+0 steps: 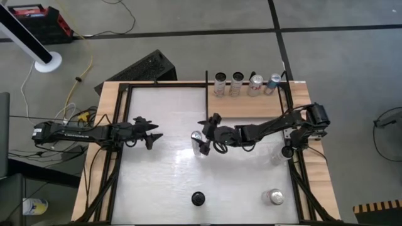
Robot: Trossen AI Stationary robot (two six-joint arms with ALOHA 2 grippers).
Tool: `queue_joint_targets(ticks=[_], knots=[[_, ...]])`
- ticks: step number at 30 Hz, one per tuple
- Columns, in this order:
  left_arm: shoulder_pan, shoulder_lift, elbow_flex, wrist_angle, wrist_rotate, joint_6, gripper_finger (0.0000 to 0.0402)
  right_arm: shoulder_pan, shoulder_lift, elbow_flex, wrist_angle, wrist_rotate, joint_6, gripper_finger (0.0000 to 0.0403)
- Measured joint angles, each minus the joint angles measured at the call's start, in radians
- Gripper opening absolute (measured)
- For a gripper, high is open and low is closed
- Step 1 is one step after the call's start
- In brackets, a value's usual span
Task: Place canned beverage on shelf
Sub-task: Put the blue soda can on the shelf aligned with the other blue soda can
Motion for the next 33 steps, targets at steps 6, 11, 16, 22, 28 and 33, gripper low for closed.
queue_joint_targets(ticks=[6,11,16,22,28,33], knots=[[0.0,0.0,0.0,-0.001,0.002,0.0,0.0277,0.037,0.0,0.004,-0.002,0.044,0.164,0.0385],[0.0,0.0,0.0,-0.002,0.003,0.0,0.0277,0.079,-0.001,0.003,-0.002,0.116,0.164,0.0384],[0.0,0.0,0.0,-0.003,0.003,0.0,0.0277,0.09,-0.001,0.003,-0.025,0.12,0.161,0.0384],[0.0,0.0,0.0,-0.003,0.003,0.0,0.0277,0.093,-0.001,0.003,-0.026,0.119,0.16,0.0384],[0.0,0.0,0.0,-0.003,0.003,0.0,0.0277,0.092,-0.001,0.003,-0.026,0.119,0.15,0.0384],[0.0,0.0,0.0,-0.004,0.003,0.0,0.0277,0.085,-0.001,0.003,-0.023,0.119,0.15,0.0384]])
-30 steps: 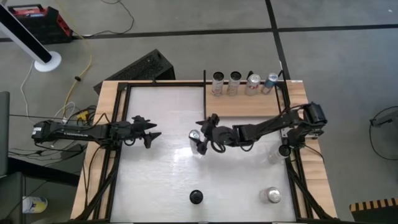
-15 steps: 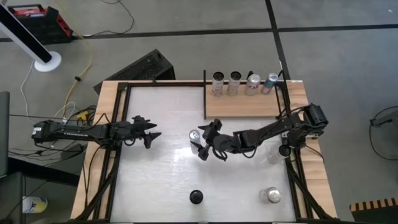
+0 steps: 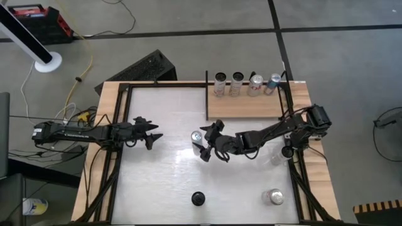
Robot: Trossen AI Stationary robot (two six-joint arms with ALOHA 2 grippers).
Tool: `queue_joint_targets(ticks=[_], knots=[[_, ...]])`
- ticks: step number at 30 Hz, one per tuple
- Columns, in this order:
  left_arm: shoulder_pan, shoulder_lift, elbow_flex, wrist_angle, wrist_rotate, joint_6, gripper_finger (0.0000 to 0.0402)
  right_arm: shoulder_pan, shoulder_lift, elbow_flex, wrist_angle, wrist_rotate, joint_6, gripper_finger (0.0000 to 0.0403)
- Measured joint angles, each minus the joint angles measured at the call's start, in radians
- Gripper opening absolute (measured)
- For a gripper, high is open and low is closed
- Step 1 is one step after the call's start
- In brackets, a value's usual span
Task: Place canned beverage on shelf
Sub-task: Put the blue soda can on the shelf aligned with the other blue soda can
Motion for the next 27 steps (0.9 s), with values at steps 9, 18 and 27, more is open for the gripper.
queue_joint_targets(ticks=[9,18,27], knots=[[0.0,0.0,0.0,0.0,0.0,0.0,0.0277,0.009,0.0,-0.001,-0.003,-0.002,-0.027,0.0384],[0.0,0.0,0.0,0.0,0.0,0.0,0.0277,0.008,0.0,-0.001,-0.003,-0.003,-0.027,0.0384],[0.0,0.0,0.0,0.0,0.0,0.0,0.0277,0.006,0.0,-0.001,-0.003,-0.001,-0.026,0.0384]])
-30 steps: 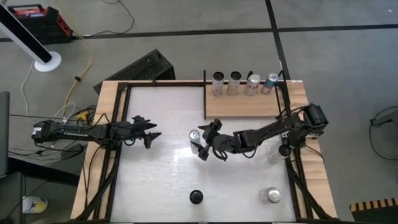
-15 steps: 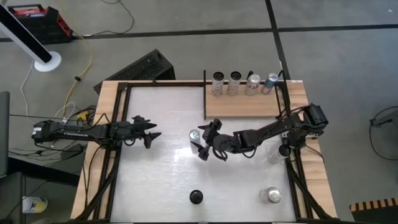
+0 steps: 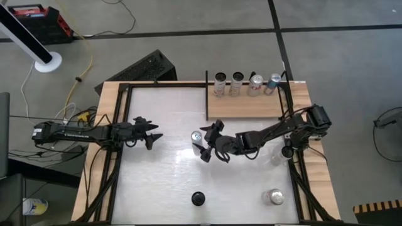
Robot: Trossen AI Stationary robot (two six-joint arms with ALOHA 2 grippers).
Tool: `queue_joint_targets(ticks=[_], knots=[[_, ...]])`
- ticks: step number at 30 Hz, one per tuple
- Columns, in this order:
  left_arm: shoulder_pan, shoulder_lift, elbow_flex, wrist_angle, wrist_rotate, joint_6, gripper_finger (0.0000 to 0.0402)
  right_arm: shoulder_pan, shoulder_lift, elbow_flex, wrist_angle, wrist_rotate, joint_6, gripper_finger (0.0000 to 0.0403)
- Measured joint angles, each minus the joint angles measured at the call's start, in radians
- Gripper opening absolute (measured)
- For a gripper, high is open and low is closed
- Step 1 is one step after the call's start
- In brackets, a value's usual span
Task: Place canned beverage on shelf
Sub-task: Put the blue soda can on the shelf aligned with the other blue soda can
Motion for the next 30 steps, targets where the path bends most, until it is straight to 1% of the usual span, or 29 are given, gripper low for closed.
queue_joint_targets(ticks=[8,11,16,19,26,30], knots=[[0.0,0.0,0.0,0.0,0.0,0.0,0.0277,-0.006,0.0,0.0,-0.022,0.004,0.0,0.0384],[0.0,0.0,0.0,0.0,0.0,0.0,0.0277,-0.006,0.0,0.0,-0.032,0.029,0.004,0.0384],[0.0,0.0,0.0,0.0,0.0,0.0,0.0277,-0.014,0.0,0.0,-0.008,0.032,0.051,0.0384],[0.0,0.0,0.0,0.0,0.0,0.0,0.0277,-0.026,0.0,0.0,-0.008,0.051,0.06,0.0384],[0.0,0.0,0.0,0.0,0.0,0.0,0.0277,-0.051,0.079,0.001,0.056,0.042,0.059,0.0384],[0.0,0.0,0.0,0.0,0.001,0.0,0.0277,-0.053,0.078,0.001,0.049,0.045,0.038,0.0384]])
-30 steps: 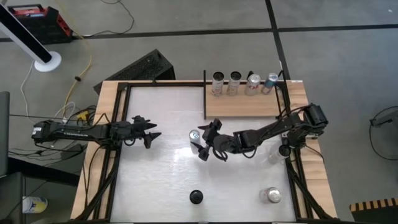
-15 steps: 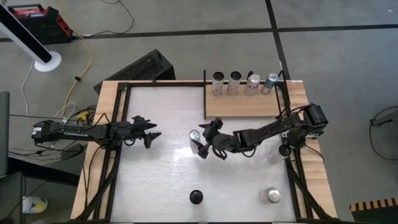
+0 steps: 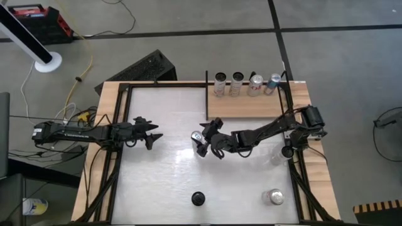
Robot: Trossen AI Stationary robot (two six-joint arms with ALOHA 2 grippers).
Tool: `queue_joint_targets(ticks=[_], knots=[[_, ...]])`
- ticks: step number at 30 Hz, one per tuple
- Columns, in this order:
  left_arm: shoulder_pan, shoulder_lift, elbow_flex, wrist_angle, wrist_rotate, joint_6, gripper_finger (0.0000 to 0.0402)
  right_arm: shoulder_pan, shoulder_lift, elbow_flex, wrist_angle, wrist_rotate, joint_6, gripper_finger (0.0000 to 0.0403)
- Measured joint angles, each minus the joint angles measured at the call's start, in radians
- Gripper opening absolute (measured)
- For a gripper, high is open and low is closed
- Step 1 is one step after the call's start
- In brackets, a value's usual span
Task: Place canned beverage on shelf
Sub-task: Put the blue soda can on the shelf aligned with the other blue soda can
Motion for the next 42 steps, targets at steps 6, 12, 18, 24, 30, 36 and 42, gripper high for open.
queue_joint_targets(ticks=[6,12,18,24,30,36,42], knots=[[0.0,0.0,0.0,0.0,-0.001,0.0,0.0277,0.0,-0.001,0.0,-0.008,0.002,-0.001,0.0384],[0.0,0.0,0.0,0.0,-0.001,0.0,0.0277,0.0,0.015,0.002,-0.015,0.004,0.0,0.0384],[0.0,0.0,0.0,0.0,0.0,0.0,0.0277,0.002,0.001,0.002,-0.036,-0.034,-0.04,0.0384],[0.0,0.0,0.0,0.0,0.0,0.0,0.0277,-0.015,-0.041,0.001,-0.112,-0.146,-0.105,0.0384],[0.0,0.0,0.0,0.0,0.0,0.02,0.0277,-0.051,-0.108,-0.002,-0.215,-0.226,-0.132,0.0384],[0.0,0.0,0.0,0.0,-0.003,0.057,0.0277,-0.049,-0.176,-0.004,-0.215,-0.242,-0.2,0.0384],[0.0,0.0,0.0,0.0,-0.001,0.043,0.0277,-0.031,-0.209,-0.002,-0.203,-0.383,-0.208,0.0384]])
